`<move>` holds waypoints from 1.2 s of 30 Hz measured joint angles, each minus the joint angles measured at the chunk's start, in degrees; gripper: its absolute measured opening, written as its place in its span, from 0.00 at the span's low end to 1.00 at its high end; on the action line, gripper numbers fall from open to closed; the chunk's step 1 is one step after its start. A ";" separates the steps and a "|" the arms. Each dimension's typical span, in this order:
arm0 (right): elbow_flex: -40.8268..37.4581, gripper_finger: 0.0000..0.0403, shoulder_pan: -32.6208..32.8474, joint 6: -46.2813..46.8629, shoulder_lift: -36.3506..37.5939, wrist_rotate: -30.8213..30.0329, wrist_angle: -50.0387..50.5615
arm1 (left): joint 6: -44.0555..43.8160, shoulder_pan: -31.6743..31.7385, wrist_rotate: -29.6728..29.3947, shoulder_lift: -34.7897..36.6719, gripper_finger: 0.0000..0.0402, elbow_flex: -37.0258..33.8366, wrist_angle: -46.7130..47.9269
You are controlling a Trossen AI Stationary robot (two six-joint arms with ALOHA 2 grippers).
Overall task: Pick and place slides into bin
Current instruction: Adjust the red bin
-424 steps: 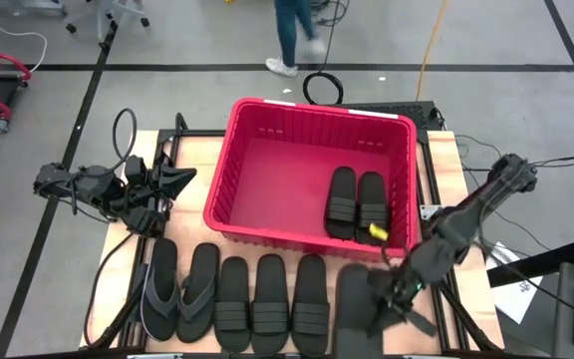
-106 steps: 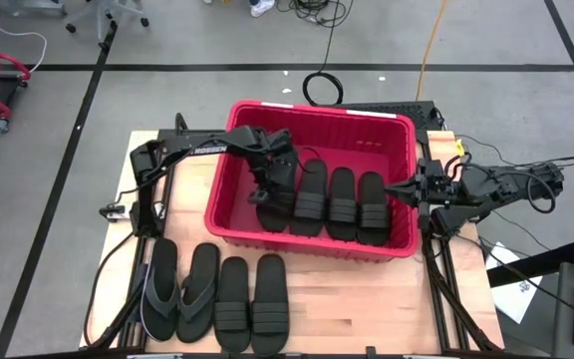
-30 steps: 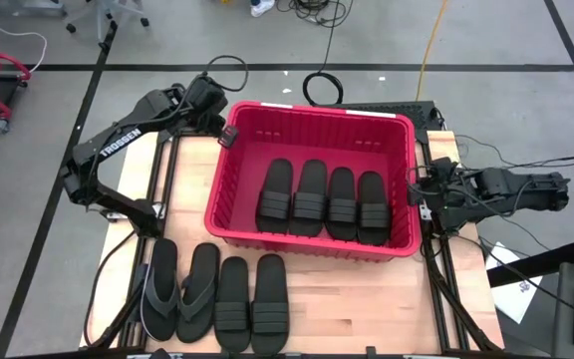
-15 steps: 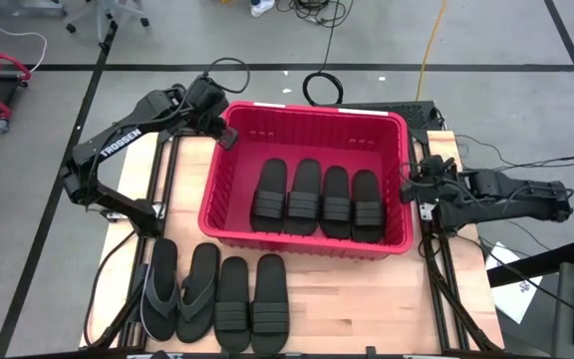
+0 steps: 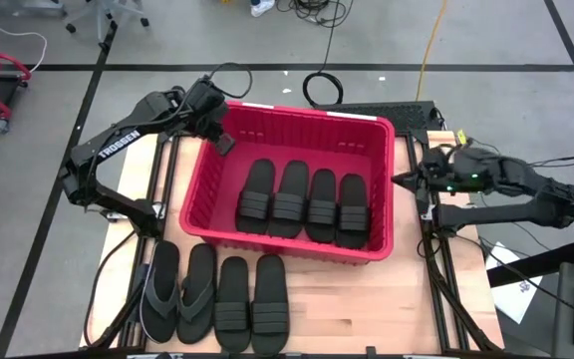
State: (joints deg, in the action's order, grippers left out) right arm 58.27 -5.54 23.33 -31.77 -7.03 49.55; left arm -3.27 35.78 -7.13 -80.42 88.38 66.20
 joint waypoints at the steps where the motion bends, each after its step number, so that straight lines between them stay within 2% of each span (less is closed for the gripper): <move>1: 0.72 0.00 0.00 -0.39 -0.14 1.79 -0.41 | 0.88 0.04 0.73 0.01 0.01 0.00 -0.21; 3: 1.66 0.00 0.00 -0.71 -0.14 8.71 -0.16 | 2.95 0.07 5.31 -0.01 0.00 0.00 -0.31; 8: 0.35 0.00 0.04 3.60 -2.37 26.27 0.49 | 9.48 -3.03 21.28 -0.01 0.00 0.00 -0.07; 12: -2.51 0.00 0.25 4.52 -5.22 36.10 -3.17 | 14.54 -9.26 28.31 -0.01 0.00 0.00 0.15; 16: -3.88 0.00 1.76 3.04 -7.47 40.31 -6.65 | 15.87 -15.85 32.26 -0.01 0.00 0.00 0.31; 18: -3.88 0.00 1.95 0.41 -8.03 38.75 -6.65 | 16.04 -18.78 32.04 -0.01 0.00 0.00 0.32; 21: -3.88 0.00 1.01 -3.45 -8.00 29.60 -6.44 | 15.34 -21.81 26.34 -0.01 0.01 0.00 0.07; 24: -3.85 0.00 -1.67 -7.58 -8.07 17.30 -5.39 | 14.04 -22.42 20.33 -0.01 0.00 0.00 0.06; 27: -3.85 0.00 -5.23 -10.35 -8.59 2.85 -4.00 | 12.32 -21.85 19.26 -0.01 0.00 0.00 -0.38; 30: -3.85 0.00 -9.39 -15.01 -9.69 -5.04 -5.90 | 11.57 -21.30 19.10 -0.01 0.00 0.00 -1.35; 32: -3.83 0.00 -12.65 -15.50 -10.55 -4.95 -7.83 | 11.57 -21.10 20.28 -0.01 0.00 0.00 -2.01; 36: -3.83 0.00 -18.31 -16.72 -12.32 5.60 -9.17 | 11.55 -22.11 31.03 0.17 0.01 0.00 -0.92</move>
State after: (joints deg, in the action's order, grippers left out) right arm 54.43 -23.85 6.61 -44.10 -1.43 40.38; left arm 8.27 13.67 23.90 -80.24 88.38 65.28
